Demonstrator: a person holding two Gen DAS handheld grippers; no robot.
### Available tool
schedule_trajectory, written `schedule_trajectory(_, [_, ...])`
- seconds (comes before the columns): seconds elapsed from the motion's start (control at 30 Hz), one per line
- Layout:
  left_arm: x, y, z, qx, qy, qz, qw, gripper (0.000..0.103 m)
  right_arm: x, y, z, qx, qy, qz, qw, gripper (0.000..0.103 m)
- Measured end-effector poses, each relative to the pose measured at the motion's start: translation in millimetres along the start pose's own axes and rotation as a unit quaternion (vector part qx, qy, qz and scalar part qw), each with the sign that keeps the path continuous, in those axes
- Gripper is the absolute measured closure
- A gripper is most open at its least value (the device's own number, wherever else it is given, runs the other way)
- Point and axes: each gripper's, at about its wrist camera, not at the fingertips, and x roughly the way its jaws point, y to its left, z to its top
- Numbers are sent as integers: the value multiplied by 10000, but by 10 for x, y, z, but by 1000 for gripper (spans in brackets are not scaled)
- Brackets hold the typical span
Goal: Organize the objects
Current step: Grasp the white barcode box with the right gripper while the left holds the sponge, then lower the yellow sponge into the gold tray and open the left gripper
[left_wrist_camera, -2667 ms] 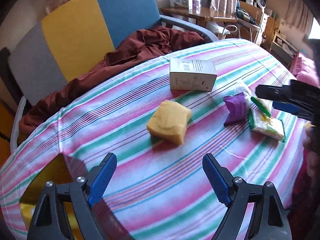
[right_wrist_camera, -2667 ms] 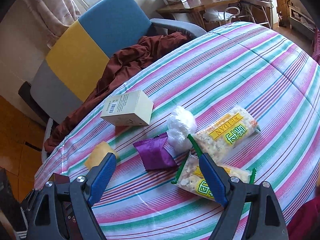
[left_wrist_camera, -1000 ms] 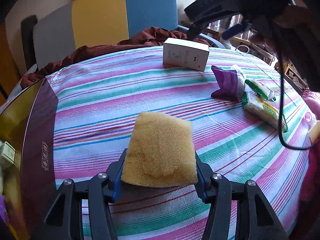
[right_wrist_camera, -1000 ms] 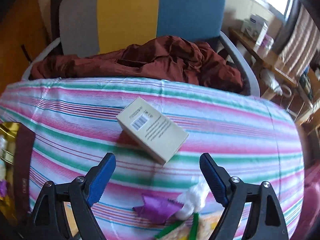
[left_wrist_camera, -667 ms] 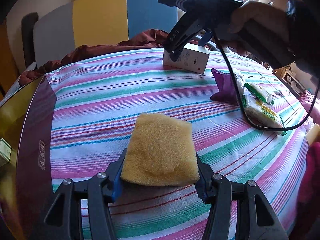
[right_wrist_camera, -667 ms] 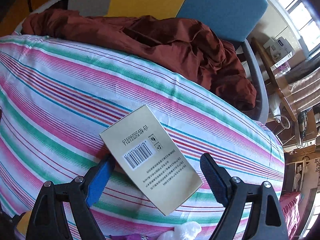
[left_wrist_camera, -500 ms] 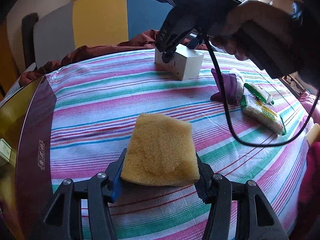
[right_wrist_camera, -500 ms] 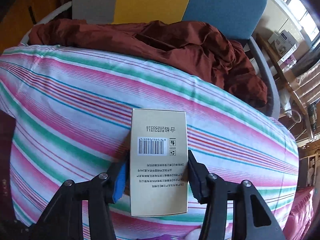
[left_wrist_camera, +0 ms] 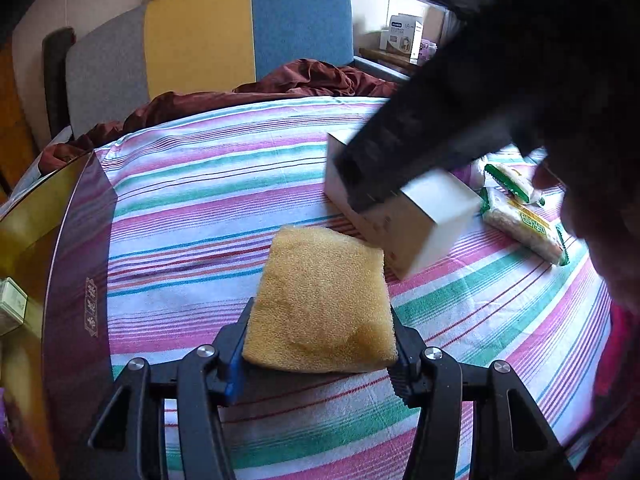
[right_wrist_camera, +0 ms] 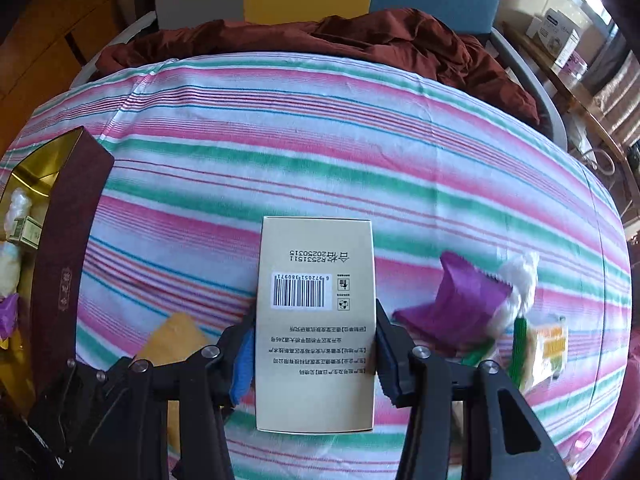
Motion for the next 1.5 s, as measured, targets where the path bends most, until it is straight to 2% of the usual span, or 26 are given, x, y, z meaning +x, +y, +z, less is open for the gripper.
schedule_trajectory(0.13, [-76,-14,-57,154,31,64,9999,47,-21,-95,-300,486,-240,104,9985,54])
schedule_trajectory(0.2, [-122,-15,-96,219,27,115,9997,47,8,-86,-404,507,-168,-41,9986,54])
schedule_trajectory(0.37, [-232,15,-212,281,15,161,9995,48,27,-81,-368,482,-209,-102,9986,54])
schedule_trajectory(0.5, [-437,-35,-301,457,-36,28,9989,48,22,-73,-369,500,-225,-78,9985,54])
schedule_trajectory(0.67, [-827,-93,-384,643,-313,-237,9972,48,48,-31,-376,455,-239,-150,9986,54])
schedule_trajectory(0.87, [-1258,139,-279,395,-521,-463,9968,48,37,-36,-419,388,-269,-224,9986,54])
schedule_trajectory(1.0, [-1453,547,-165,-100,-534,-454,9975,48,33,-32,-443,350,-284,-263,9986,54])
schedule_trajectory(1.07, [-1512,871,-128,-483,-521,-292,9970,48,31,-30,-444,329,-290,-286,9986,54])
schedule_trajectory(1.13, [-1497,1215,-85,-771,-464,54,9959,48,6,-3,-470,313,-298,-312,9986,54])
schedule_trajectory(1.3, [-1424,2043,-148,-1508,-238,703,9858,48,31,-11,-454,226,-307,-401,9985,53])
schedule_trajectory(1.5, [-1312,2698,-244,-2227,98,839,9712,48,32,-17,-467,212,-316,-427,9984,53])
